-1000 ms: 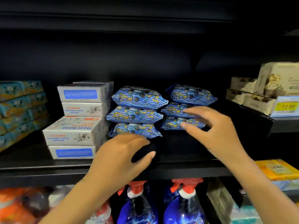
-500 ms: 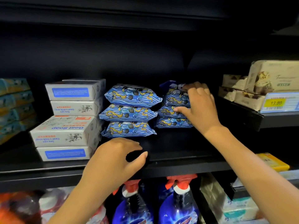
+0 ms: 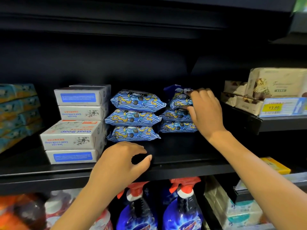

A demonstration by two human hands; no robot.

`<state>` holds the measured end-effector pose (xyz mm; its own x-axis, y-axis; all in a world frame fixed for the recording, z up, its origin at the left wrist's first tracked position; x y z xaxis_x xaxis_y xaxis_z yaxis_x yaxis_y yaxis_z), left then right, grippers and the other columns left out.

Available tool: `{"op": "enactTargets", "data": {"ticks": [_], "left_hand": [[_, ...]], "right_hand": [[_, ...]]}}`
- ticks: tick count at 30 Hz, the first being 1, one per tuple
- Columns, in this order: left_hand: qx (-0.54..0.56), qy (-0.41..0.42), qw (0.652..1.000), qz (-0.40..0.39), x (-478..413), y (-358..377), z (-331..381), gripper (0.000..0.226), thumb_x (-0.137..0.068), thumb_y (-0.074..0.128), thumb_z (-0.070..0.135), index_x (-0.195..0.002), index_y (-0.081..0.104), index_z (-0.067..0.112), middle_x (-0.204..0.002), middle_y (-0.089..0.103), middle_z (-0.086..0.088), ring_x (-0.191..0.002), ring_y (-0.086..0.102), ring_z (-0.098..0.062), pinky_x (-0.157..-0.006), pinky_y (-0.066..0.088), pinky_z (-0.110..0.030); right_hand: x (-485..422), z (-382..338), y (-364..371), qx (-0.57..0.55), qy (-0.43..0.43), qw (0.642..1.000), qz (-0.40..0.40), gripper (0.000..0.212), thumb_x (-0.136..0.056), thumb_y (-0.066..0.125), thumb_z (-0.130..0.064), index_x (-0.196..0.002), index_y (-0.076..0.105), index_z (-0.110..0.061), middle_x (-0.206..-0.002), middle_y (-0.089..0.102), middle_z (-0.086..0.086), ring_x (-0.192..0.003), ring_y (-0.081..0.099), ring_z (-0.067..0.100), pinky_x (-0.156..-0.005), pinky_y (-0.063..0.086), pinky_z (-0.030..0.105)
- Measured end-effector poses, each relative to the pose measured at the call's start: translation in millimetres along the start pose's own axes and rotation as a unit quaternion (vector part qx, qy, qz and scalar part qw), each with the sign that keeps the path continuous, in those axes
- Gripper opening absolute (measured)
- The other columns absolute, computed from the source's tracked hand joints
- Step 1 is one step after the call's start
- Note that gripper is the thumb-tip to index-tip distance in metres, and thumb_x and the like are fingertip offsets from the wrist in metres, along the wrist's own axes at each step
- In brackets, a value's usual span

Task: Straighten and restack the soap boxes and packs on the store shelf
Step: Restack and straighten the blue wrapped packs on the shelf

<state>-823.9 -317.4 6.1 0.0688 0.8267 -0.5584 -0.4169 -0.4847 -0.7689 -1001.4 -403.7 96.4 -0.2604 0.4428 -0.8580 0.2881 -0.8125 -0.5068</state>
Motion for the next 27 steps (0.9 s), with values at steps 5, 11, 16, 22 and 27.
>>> {"op": "enactTargets", "data": {"ticks": [5, 11, 16, 22, 27], "left_hand": [[0.015, -0.007, 1.000, 0.025, 2, -6, -4, 0.038, -0.079, 0.061, 0.055, -0.107, 0.070, 0.031, -0.107, 0.068, 0.021, -0.104, 0.059, 0.002, -0.086, 0.046, -0.019], [0.332, -0.085, 0.927, 0.152, 7, -36, -12, 0.039, -0.062, 0.075, 0.054, -0.092, 0.073, 0.028, -0.078, 0.073, 0.014, -0.077, 0.069, 0.000, -0.071, 0.052, -0.014], [0.463, -0.096, 0.880, 0.040, -10, -29, 21, 0.040, -0.053, 0.069, 0.060, -0.082, 0.075, 0.034, -0.072, 0.073, 0.007, -0.068, 0.070, -0.008, -0.069, 0.058, -0.029], [0.507, -0.123, 0.845, 0.115, 0, -33, 1, 0.029, -0.061, 0.079, 0.027, -0.086, 0.072, 0.013, -0.084, 0.075, -0.005, -0.078, 0.071, -0.023, -0.066, 0.057, -0.032], [0.501, -0.084, 0.854, 0.112, 6, -48, -2, 0.024, -0.062, 0.083, 0.023, -0.082, 0.073, 0.015, -0.083, 0.075, -0.002, -0.076, 0.071, -0.014, -0.063, 0.053, -0.018]], "right_hand": [[21, 4, -42, -0.063, 0.000, 0.991, 0.119, 0.024, -0.078, 0.065, -0.001, -0.100, 0.061, 0.007, -0.094, 0.061, 0.021, -0.087, 0.056, 0.038, -0.070, 0.048, 0.044], [82, -40, -102, -0.116, -0.138, 0.940, 0.288, 0.013, -0.089, 0.058, -0.002, -0.097, 0.066, 0.003, -0.091, 0.068, 0.019, -0.092, 0.060, 0.030, -0.077, 0.052, 0.045], [107, -85, -110, -0.120, -0.206, 0.915, 0.324, 0.016, -0.082, 0.071, -0.007, -0.096, 0.062, -0.005, -0.094, 0.068, 0.011, -0.095, 0.060, 0.026, -0.083, 0.052, 0.043], [99, -90, -103, -0.211, -0.226, 0.927, 0.212, 0.023, -0.084, 0.071, -0.018, -0.104, 0.065, -0.007, -0.108, 0.064, 0.006, -0.106, 0.056, 0.023, -0.090, 0.048, 0.043], [72, -38, -80, -0.404, 0.040, 0.913, 0.052, 0.077, -0.069, 0.074, -0.046, -0.134, 0.043, -0.019, -0.134, 0.048, -0.007, -0.127, 0.042, 0.008, -0.103, 0.036, 0.026]]}}
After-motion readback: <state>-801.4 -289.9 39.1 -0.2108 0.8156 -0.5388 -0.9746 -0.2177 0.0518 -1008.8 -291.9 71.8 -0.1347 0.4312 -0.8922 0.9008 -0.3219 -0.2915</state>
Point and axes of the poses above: each hand's wrist, its own x-axis away from the middle knuckle, its own y-axis out of the palm, z = x × y, the point moved 10 cm from there along -x, towards the middle knuckle
